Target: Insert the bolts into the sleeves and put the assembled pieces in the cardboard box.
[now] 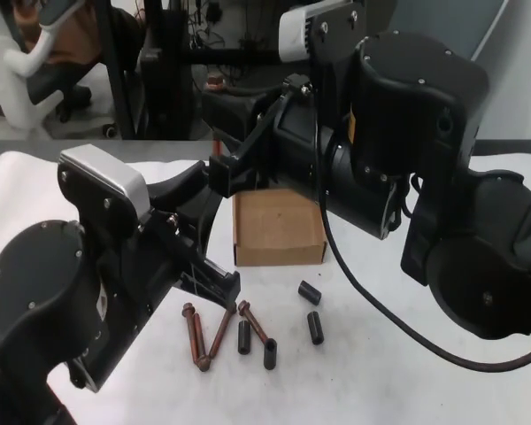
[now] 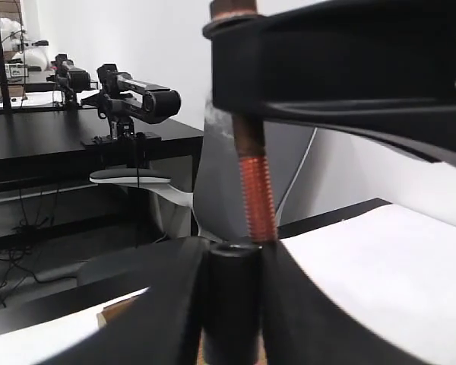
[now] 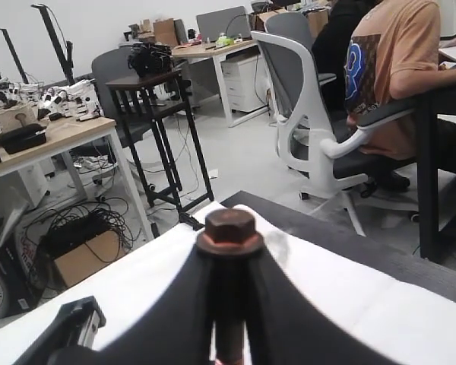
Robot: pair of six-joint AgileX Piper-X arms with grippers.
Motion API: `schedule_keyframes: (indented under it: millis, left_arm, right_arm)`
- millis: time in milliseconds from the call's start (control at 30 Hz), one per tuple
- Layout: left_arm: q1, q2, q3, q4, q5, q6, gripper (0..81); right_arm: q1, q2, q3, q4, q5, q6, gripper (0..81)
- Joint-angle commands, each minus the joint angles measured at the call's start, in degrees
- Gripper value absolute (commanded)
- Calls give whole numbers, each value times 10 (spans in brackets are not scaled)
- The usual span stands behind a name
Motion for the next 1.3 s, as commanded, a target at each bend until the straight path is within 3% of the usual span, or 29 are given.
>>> schedule_keyframes:
  millis: [0, 500, 767, 833, 867, 933, 1033, 1067, 1267]
  left_arm:
    - [-3, -2, -1, -16, 7, -3, 17]
    - [-4, -2, -1, -22, 26, -7, 17]
    - [0, -2, -1, -68, -5, -7, 17]
    - [0, -2, -1, -66, -5, -7, 17]
    - [0, -2, -1, -63, -5, -7, 17]
    - [0, -2, -1, -63, -5, -7, 17]
    - [0, -2, -1, -57, 1, -2, 17]
    - [0, -2, -1, -51, 1, -2, 17]
    - [11, 19, -35, 17, 20, 14, 17]
  right_arm:
    - [2, 2, 0, -5, -3, -3, 0]
    - [2, 5, 5, 4, -3, -11, 0]
    - [2, 5, 41, 12, -5, 21, 0]
    - [2, 5, 47, 12, -43, 22, 3]
    - [2, 5, 49, 12, -62, 29, 29]
    - [2, 5, 48, 17, -76, 46, 181]
    - [0, -4, 48, 15, -67, 81, 657]
    - [-2, -13, 48, 20, -53, 95, 700]
    - [-24, -119, 48, 178, 15, 50, 672]
